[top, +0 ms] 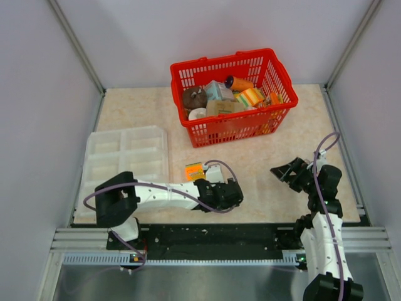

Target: Untangle the cables

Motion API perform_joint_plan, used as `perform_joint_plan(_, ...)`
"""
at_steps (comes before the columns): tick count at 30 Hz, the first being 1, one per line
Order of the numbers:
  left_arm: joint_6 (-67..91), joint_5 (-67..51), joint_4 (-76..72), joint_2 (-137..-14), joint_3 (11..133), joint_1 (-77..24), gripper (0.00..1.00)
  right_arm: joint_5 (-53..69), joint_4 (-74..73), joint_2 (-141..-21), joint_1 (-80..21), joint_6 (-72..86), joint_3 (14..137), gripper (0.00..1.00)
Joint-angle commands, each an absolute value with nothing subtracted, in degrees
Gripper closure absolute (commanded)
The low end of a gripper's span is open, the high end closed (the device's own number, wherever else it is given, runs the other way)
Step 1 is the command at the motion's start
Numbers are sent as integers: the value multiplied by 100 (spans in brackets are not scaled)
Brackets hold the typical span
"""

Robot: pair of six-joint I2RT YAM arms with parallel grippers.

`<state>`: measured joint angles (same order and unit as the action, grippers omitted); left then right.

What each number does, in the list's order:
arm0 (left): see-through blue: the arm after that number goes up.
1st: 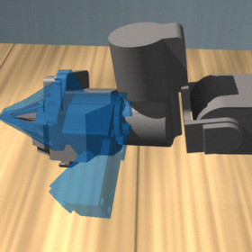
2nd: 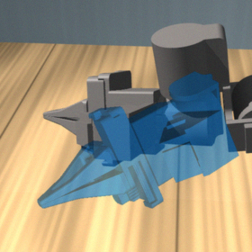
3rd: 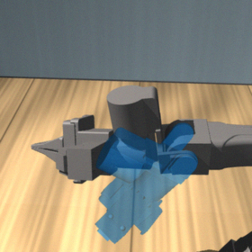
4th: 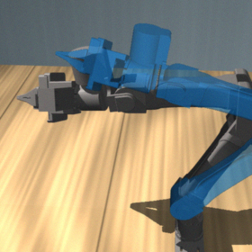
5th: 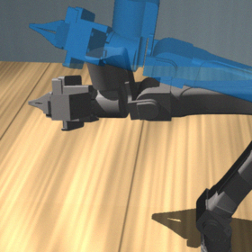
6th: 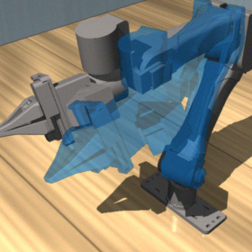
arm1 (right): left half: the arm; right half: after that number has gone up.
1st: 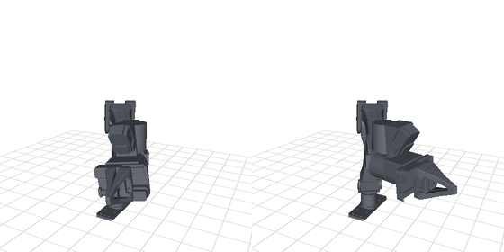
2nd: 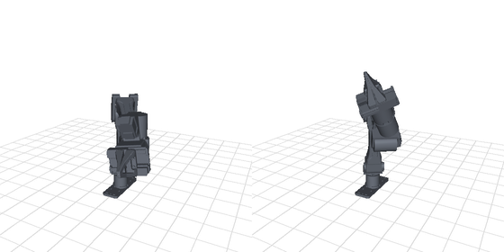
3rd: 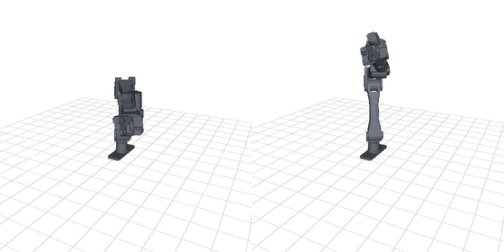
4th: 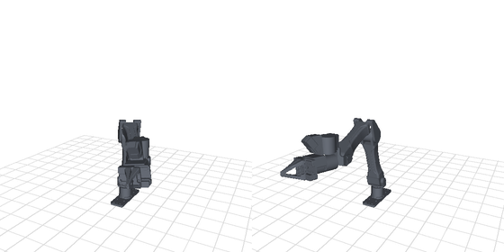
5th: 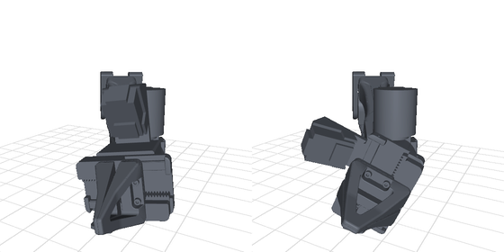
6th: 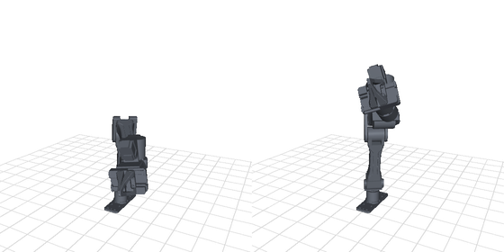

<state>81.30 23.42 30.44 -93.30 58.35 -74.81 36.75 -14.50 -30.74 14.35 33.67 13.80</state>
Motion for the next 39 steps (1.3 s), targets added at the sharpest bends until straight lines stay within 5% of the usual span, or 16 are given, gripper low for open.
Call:
perform_joint_plan(1,8244,2733,3926,-9667,6318,-7506,25,3762,-1195,-2988,1397,3375,1380,17)
perform_joint_plan(4,8323,2778,4166,-9826,6460,-7497,43,3735,-1213,-2997,1397,3384,1389,17)
perform_joint_plan(11,7902,2558,4140,-10204,6732,-7471,59,3727,-1222,-2997,1397,3401,1380,18)
perform_joint_plan(20,7024,2391,3859,-10432,7031,-7462,38,3727,-1222,-2997,1397,3393,1397,17)
perform_joint_plan(33,6275,1978,2927,-10283,6811,-7366,21,3796,-1204,-3128,1397,3463,1371,23)
perform_joint_plan(39,6363,1977,3041,-10661,7127,-7119,26,3867,-1187,-3191,1397,3472,1371,28)
